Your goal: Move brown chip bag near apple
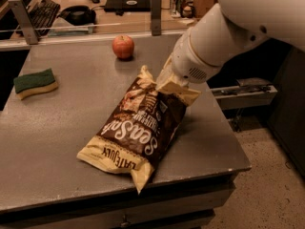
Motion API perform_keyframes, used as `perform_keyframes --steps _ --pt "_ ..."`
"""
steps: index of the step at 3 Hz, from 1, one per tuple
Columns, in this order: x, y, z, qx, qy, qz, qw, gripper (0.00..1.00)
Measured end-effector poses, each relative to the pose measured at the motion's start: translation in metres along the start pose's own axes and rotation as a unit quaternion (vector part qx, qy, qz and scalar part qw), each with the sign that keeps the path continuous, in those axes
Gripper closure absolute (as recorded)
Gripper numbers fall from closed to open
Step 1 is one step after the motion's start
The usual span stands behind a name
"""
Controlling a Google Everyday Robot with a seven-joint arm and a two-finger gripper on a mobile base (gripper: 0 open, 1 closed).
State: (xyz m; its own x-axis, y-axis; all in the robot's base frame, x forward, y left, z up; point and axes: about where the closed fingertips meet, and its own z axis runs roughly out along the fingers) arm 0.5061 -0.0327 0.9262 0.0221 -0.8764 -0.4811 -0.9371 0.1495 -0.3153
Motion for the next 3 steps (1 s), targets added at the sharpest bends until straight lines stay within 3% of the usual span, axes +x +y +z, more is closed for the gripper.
perform_keyframes --steps 1,3 --pt "-0.011 -0.057 0.003 0.034 -0.003 -0.055 0.9979 1.0" --pt "-0.028 -0.153 0.025 0.066 -0.01 -0.116 0.991 1.0"
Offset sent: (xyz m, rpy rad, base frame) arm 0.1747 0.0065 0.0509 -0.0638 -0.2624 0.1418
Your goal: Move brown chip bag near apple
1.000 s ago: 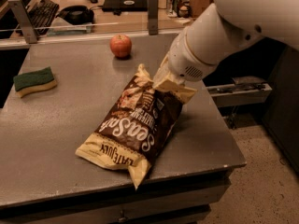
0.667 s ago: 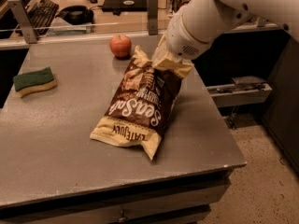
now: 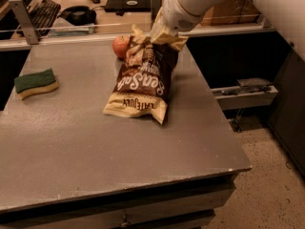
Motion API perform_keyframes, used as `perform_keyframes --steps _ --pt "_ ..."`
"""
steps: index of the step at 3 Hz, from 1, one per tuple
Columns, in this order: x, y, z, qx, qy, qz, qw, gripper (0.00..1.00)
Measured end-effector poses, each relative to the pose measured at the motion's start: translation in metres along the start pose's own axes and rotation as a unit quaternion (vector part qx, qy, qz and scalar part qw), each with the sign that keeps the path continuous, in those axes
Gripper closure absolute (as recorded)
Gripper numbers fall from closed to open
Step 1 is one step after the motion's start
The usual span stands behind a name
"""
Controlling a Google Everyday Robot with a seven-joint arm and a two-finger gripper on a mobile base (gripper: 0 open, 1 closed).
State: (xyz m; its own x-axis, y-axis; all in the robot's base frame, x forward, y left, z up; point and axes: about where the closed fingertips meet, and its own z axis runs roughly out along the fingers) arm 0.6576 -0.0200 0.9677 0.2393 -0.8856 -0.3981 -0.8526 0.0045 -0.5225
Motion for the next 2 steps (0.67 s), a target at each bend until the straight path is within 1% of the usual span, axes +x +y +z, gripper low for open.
perform_keyframes --steps 1,2 --pt "0.01 -0.031 0.015 0.007 0.005 -0.007 0.9999 1.0" --pt "0.027 -0.055 0.026 0.013 0.017 -0.003 0.9998 1.0"
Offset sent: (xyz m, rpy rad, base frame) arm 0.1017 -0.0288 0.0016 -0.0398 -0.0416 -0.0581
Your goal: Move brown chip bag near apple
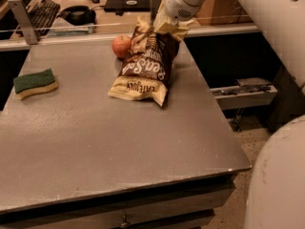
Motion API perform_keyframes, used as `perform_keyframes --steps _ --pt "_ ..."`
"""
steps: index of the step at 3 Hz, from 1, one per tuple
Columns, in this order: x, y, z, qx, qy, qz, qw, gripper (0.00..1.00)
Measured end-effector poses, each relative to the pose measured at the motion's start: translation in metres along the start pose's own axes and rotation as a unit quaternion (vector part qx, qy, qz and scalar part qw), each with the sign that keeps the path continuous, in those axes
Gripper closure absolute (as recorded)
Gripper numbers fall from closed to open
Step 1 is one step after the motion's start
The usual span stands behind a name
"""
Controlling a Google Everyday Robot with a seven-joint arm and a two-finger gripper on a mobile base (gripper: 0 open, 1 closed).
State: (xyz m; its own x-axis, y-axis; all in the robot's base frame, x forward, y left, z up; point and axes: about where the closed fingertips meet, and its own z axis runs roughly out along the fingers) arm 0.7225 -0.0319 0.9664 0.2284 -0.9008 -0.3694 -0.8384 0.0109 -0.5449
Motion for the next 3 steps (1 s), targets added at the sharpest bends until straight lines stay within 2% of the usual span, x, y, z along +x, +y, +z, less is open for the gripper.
perform_keyframes --steps 1,2,3 --pt "0.018 -0.015 0.008 0.004 0.01 0.01 0.9999 1.0" --pt "0.032 -0.025 0.018 0.001 0.019 0.015 0.9997 0.85" --pt "0.042 -0.033 0.025 0.001 0.025 0.022 0.9994 0.63"
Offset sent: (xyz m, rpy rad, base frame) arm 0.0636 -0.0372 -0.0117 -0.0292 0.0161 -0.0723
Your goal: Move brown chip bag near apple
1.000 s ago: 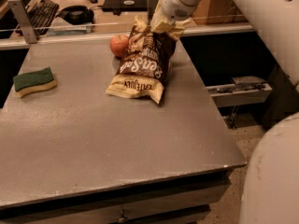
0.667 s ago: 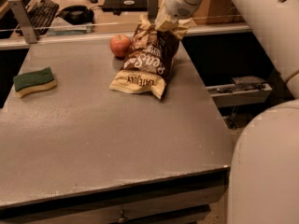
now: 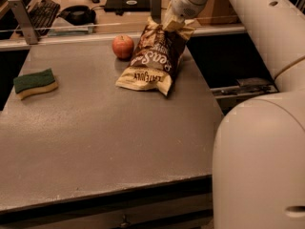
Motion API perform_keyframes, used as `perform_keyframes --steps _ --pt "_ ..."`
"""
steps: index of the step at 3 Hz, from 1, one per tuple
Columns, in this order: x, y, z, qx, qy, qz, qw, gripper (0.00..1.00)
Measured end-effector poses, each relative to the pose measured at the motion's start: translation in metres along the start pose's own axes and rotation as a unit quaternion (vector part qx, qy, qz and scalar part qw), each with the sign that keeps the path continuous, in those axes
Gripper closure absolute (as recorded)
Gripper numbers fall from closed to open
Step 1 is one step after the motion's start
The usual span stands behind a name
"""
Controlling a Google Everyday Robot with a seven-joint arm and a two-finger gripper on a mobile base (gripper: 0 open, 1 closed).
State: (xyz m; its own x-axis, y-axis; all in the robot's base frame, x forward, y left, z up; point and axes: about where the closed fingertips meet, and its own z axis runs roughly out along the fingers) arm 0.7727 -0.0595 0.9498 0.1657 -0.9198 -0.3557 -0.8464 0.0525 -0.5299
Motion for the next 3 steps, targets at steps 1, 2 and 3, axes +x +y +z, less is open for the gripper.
perform_keyframes --steps 1,2,3 --pt "0.0032 -0.0066 0.0057 0.0 0.001 0.002 1.0 0.39" --pt "0.0003 -0.0069 0.0108 -0.006 -0.001 -0.002 1.0 0.15" --pt "-0.0022 -0.0059 0.0103 -0.008 -0.005 -0.005 0.9999 0.0"
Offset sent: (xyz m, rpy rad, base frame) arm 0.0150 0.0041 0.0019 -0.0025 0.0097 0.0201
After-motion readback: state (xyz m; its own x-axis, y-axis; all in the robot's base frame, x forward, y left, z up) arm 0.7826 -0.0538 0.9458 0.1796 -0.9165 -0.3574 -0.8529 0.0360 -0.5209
